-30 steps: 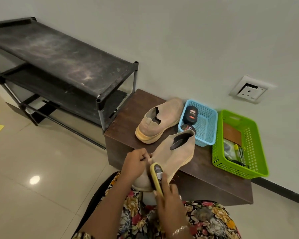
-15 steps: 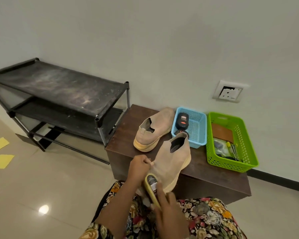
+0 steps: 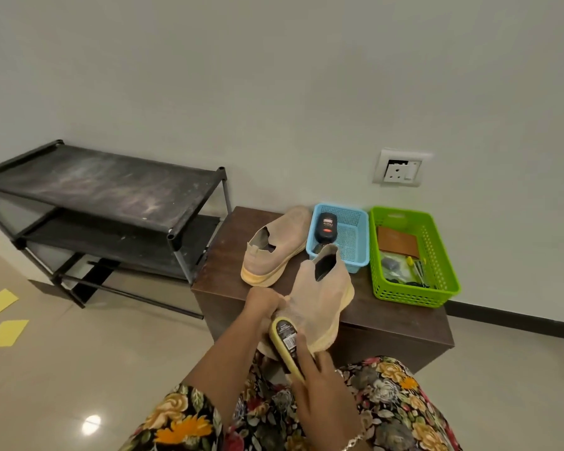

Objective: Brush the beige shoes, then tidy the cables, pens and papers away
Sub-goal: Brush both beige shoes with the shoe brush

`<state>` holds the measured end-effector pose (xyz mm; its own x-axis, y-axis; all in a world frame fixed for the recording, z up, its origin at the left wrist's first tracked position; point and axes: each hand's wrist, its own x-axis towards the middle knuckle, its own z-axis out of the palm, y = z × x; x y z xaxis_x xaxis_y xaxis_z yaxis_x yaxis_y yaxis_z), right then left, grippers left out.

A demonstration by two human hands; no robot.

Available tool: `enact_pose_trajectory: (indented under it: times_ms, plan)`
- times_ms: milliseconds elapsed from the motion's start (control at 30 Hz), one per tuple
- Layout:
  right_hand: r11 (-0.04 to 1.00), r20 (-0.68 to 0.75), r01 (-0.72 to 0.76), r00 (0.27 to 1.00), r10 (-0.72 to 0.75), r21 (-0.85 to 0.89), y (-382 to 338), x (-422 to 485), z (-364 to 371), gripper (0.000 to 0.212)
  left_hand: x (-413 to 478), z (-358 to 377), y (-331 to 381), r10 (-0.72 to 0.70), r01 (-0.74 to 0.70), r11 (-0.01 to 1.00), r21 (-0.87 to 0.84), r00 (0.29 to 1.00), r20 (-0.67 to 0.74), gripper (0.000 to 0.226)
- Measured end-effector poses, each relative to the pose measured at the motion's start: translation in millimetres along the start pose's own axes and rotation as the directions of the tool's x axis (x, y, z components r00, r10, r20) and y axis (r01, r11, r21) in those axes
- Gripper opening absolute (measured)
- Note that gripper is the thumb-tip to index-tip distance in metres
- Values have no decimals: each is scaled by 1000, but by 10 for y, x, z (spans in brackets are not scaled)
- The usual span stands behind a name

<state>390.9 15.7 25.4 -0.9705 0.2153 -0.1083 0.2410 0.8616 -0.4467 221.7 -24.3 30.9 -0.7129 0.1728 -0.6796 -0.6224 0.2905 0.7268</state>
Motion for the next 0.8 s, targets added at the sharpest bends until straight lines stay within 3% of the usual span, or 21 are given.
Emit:
enact_pose_trajectory:
  times_ms: [100, 200, 333, 400, 467, 500, 600, 633, 700, 800]
  plan:
    - [994, -27, -74, 997, 72, -80, 326, 175, -98, 56, -9, 33, -23, -40, 40, 999, -27, 999, 17, 25]
    - [972, -26, -217, 976, 216, -93, 580, 393, -233, 53, -1, 75, -69, -67, 68, 998, -19, 997, 28, 26]
    - [996, 16, -26, 999, 28, -81, 294, 218, -120, 58, 6, 59, -12, -74, 75, 996, -44, 997, 23, 27]
    - [986, 5, 100, 995, -100, -132, 187, 71, -80, 68, -9, 29, 17, -77, 78, 996, -31, 996, 34, 26]
    - [958, -78, 155, 981, -178, -241, 251, 116, -144, 61, 16, 11, 29, -70, 71, 997, -20, 997, 27, 27]
    - [952, -67, 149, 983, -173, -267, 355, 205, -182, 58, 32, 13, 28, -73, 73, 997, -10, 997, 26, 27]
    - [978, 37, -87, 995, 96, -187, 645, 428, -368, 54, 79, 57, -9, -73, 72, 996, 48, 997, 2, 16]
    - [979, 23, -106, 994, 111, -175, 658, 456, -348, 54, 96, 76, -17, -59, 60, 997, 56, 998, -5, 9]
    - [991, 20, 1, 1000, 1, -136, 479, 389, -257, 55, 138, 87, -11, -20, 20, 997, 75, 1000, -1, 5]
    - [985, 76, 162, 985, -157, -53, 348, 230, -24, 71, 199, -1, 23, 66, -64, 978, 201, 998, -3, 27]
